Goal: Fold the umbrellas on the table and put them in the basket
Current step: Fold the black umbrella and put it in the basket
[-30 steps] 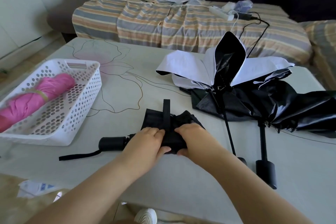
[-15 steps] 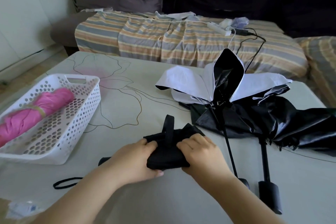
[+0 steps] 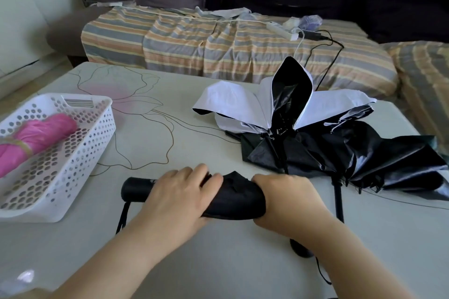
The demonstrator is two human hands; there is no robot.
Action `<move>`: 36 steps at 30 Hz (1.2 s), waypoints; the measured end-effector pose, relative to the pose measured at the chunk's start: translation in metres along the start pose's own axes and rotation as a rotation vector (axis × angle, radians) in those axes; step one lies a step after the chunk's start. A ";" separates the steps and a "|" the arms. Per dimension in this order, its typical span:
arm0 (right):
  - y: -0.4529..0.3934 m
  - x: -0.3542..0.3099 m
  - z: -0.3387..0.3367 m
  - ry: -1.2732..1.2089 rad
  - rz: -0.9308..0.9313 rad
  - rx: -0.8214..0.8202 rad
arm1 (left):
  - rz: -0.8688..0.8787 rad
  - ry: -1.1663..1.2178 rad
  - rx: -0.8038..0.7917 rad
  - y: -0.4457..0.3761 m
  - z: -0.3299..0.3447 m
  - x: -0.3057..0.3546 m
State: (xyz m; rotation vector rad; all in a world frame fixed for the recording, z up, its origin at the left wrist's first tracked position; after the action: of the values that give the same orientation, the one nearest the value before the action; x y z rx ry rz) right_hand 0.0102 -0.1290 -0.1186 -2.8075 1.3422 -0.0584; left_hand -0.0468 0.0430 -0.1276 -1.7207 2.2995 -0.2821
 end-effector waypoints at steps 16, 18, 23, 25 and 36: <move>0.011 0.011 -0.009 -0.152 0.033 -0.264 | 0.092 -0.015 0.102 0.000 -0.010 -0.001; 0.012 0.010 -0.008 -0.096 0.031 -0.220 | 0.020 0.073 -0.024 0.000 -0.005 -0.003; 0.012 0.007 -0.014 0.071 -0.037 -0.078 | -0.119 0.311 -0.309 -0.018 -0.012 0.000; 0.013 0.006 -0.018 0.054 -0.045 -0.051 | -0.160 0.361 -0.391 -0.020 -0.012 -0.001; 0.020 0.024 -0.026 -0.734 0.077 -0.504 | -0.011 0.313 -0.132 -0.005 -0.022 0.004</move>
State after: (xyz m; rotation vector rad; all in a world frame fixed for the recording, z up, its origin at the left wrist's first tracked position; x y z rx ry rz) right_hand 0.0089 -0.1608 -0.0927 -2.6260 1.3718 1.3290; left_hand -0.0505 0.0381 -0.1056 -1.8681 2.5798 -0.4389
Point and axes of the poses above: each hand's wrist, its own y-axis away from the middle knuckle, its own z-axis out of the palm, x = y × z, the point moved 3 cm from there along -y, towards the middle knuckle, and after that the axes turned 3 degrees about -z, right-handed, at the moved point
